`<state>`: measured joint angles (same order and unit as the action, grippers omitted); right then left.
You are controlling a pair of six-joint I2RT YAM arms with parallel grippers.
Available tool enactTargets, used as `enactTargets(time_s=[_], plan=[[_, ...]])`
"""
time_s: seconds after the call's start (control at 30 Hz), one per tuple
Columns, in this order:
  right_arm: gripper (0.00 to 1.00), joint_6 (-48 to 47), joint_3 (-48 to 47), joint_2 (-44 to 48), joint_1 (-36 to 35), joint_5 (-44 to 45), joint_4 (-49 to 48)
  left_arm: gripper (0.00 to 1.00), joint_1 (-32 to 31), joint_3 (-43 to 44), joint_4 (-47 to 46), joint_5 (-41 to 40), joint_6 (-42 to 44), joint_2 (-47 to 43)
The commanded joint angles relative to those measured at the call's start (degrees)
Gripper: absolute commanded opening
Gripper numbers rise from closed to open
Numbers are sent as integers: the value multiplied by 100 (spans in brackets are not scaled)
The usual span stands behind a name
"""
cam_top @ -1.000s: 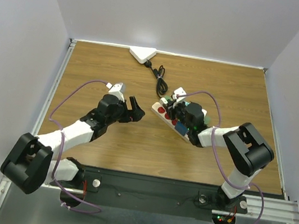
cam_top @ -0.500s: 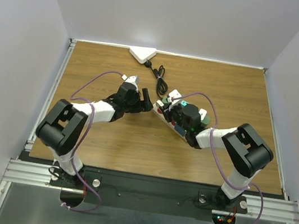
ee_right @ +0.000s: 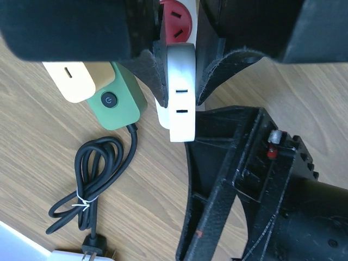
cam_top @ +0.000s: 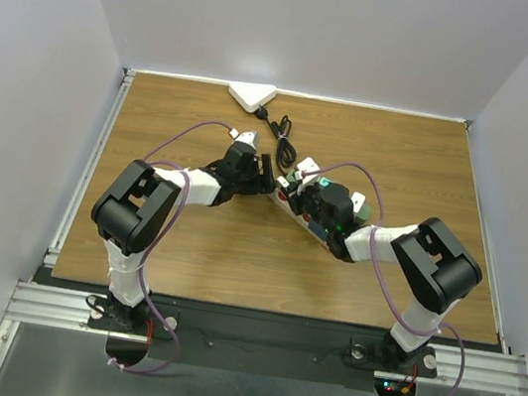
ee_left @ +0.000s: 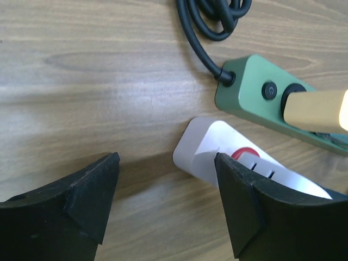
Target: Insert the plug
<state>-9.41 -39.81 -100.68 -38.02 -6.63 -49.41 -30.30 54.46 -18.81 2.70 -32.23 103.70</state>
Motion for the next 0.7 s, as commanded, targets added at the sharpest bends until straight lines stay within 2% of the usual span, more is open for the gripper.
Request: enactTargets(time_s=[0.0, 0.23, 0.67], plan=[[0, 106, -44, -294, -153, 179, 959, 80, -107, 302, 149, -41, 182, 150], [0, 124, -185, -540, -153, 355, 1135, 60, -125, 215, 263, -120, 208, 115], [0, 440, 61, -487, 260, 628, 1346, 61, -107, 91, 421, -208, 252, -51]])
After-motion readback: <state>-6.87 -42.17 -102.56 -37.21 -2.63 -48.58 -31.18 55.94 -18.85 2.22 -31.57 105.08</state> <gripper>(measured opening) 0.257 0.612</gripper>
